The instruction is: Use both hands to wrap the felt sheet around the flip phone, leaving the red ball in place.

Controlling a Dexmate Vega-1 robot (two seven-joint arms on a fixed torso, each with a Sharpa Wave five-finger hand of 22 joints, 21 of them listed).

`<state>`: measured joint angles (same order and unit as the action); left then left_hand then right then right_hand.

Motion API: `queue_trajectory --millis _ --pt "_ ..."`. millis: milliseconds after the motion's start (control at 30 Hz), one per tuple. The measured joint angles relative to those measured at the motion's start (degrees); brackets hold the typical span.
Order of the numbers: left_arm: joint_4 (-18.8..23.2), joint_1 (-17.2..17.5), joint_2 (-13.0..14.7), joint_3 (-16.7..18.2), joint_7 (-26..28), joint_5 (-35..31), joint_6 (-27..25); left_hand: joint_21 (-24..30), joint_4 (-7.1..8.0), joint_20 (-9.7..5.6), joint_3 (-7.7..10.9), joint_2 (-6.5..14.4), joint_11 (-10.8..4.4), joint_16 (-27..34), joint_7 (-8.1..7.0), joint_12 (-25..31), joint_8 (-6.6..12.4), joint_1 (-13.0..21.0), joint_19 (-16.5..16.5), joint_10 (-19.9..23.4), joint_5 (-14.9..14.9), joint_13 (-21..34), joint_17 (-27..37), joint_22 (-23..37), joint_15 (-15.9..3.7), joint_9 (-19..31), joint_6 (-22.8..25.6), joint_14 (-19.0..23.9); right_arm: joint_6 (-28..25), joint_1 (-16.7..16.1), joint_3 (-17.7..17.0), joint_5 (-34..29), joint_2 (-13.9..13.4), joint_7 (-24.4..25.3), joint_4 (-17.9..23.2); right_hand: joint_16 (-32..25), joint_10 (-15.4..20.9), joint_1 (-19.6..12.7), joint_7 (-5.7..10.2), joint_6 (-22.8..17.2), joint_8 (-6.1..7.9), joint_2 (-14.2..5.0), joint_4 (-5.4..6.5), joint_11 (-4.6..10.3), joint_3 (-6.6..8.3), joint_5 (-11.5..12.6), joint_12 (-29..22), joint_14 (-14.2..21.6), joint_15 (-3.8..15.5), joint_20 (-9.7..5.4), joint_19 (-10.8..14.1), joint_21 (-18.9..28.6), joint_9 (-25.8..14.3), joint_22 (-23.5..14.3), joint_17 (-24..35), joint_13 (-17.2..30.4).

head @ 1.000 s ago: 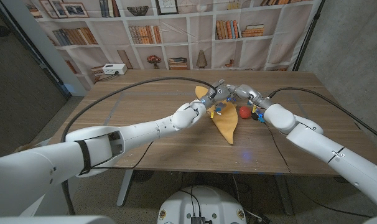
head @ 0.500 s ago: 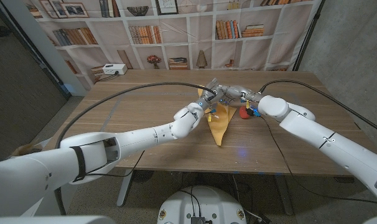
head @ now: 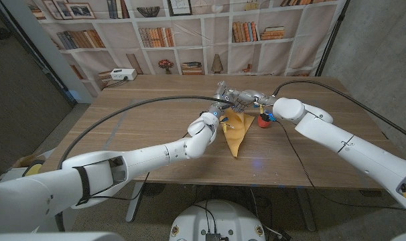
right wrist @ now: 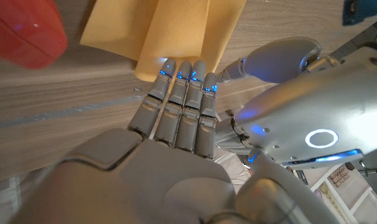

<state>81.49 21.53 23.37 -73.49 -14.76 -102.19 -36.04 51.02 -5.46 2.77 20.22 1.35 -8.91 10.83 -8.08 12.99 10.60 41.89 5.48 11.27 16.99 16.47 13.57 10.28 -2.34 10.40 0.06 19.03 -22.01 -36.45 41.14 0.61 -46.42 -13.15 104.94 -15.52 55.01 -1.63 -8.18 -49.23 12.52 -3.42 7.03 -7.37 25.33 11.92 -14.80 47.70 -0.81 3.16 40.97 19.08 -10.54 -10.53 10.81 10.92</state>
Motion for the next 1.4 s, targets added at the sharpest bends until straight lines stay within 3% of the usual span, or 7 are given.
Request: queue_trajectory --millis 167,233,533,700,1000,1200,1400 --pt "3.53 2.35 0.95 2.8 -4.55 -4.62 0.28 -0.42 0.65 0.09 -0.66 0.51 0.0 0.0 -0.03 0.0 0.0 -1.34 -0.09 0.01 -0.39 0.0 0.1 -0.01 -0.1 0.01 0.02 -0.51 -1.77 0.9 1.71 -1.25 -0.34 -0.78 0.62 2.3 -3.14 1.61 0.2 2.11 -1.11 2.01 1.16 -0.33 -2.66 0.38 2.24 -3.83 -1.29 0.77 -1.04 -1.02 0.0 0.0 0.05 0.15" --pt "5.73 3.91 1.48 4.84 -5.61 -5.92 0.51 -0.43 1.28 0.09 -0.68 0.95 0.01 0.0 -0.03 0.0 0.0 -1.91 -0.09 0.01 -0.39 -0.24 0.16 -0.01 -0.1 0.01 0.03 -0.51 -3.38 1.38 2.4 -2.3 -0.4 -1.54 0.92 3.43 -5.61 1.6 0.72 3.01 -1.13 2.6 4.09 -0.43 -6.13 0.33 3.31 -6.2 -1.84 1.01 -2.24 -1.8 0.0 -0.01 0.27 0.16" --pt "9.28 9.61 2.3 11.22 -8.36 -9.79 1.75 -0.84 2.32 0.43 -1.22 1.72 0.29 0.49 -0.62 0.0 0.0 -3.55 -0.42 -0.27 -1.34 -0.26 0.16 -0.01 -0.11 0.01 0.63 -0.5 -6.87 3.62 5.87 -5.59 -0.15 -3.7 1.36 3.88 -6.46 0.67 1.25 3.06 -1.13 2.35 2.24 -0.3 -5.24 2.48 3.65 -6.98 -1.82 1.17 -2.63 -2.36 0.01 0.0 0.27 0.16" --pt "29.2 13.34 2.09 16.15 -9.91 -12.25 3.06 -1.68 2.05 1.43 -2.47 -0.3 1.05 0.48 -1.15 -0.29 -0.05 -5.56 -1.44 -1.25 -2.23 -0.68 -0.16 -0.01 -0.04 0.0 0.54 -1.88 -8.62 4.04 6.78 -7.08 -0.06 -4.55 1.32 4.22 -7.46 1.05 1.71 4.0 -1.55 2.74 1.96 -0.6 -5.4 2.26 3.66 -8.27 -2.01 1.69 -3.75 -3.21 0.01 -0.01 0.26 0.15" --pt "33.36 17.18 2.08 20.18 -15.18 -18.48 5.73 -2.72 1.45 1.76 -4.94 -4.55 0.78 0.49 -2.49 -0.24 0.3 -5.78 -2.17 -1.35 -2.38 -1.06 -0.75 -0.01 0.0 0.02 1.9 -2.66 -9.03 4.72 7.28 -7.82 0.21 -4.64 1.33 4.53 -8.87 1.25 2.34 5.04 -1.55 2.94 1.9 -0.4 -5.8 2.26 4.0 -9.67 -1.84 2.01 -4.5 -3.91 0.01 0.07 0.53 0.42" --pt "36.89 22.5 0.55 25.78 -12.68 -20.91 3.59 -3.16 5.26 2.02 -4.74 1.32 1.25 2.22 -2.28 0.8 0.88 -10.87 -1.19 1.72 -3.38 -1.51 -0.37 -0.01 0.05 0.02 4.67 -1.02 -9.39 5.09 7.53 -8.52 0.51 -4.73 1.17 4.53 -9.82 1.25 2.34 5.04 -1.55 2.94 2.04 -0.28 -6.15 2.43 4.0 -10.6 -1.72 1.89 -5.01 -3.99 0.01 -0.15 0.53 0.43" --pt "36.88 24.87 -0.19 28.16 -5.15 -17.98 -0.42 -3.16 5.58 2.64 -4.74 2.25 1.47 2.54 -2.36 1.22 1.29 -11.8 -0.57 3.34 -4.22 -1.59 -0.45 -0.02 -0.02 0.02 6.29 -0.17 -9.67 5.43 7.81 -8.83 0.8 -4.8 1.13 4.96 -12.68 0.71 2.73 6.56 -1.55 2.4 1.8 -0.49 -6.38 2.72 4.44 -13.28 -1.99 2.38 -7.54 -5.35 0.01 -0.08 0.36 0.43"
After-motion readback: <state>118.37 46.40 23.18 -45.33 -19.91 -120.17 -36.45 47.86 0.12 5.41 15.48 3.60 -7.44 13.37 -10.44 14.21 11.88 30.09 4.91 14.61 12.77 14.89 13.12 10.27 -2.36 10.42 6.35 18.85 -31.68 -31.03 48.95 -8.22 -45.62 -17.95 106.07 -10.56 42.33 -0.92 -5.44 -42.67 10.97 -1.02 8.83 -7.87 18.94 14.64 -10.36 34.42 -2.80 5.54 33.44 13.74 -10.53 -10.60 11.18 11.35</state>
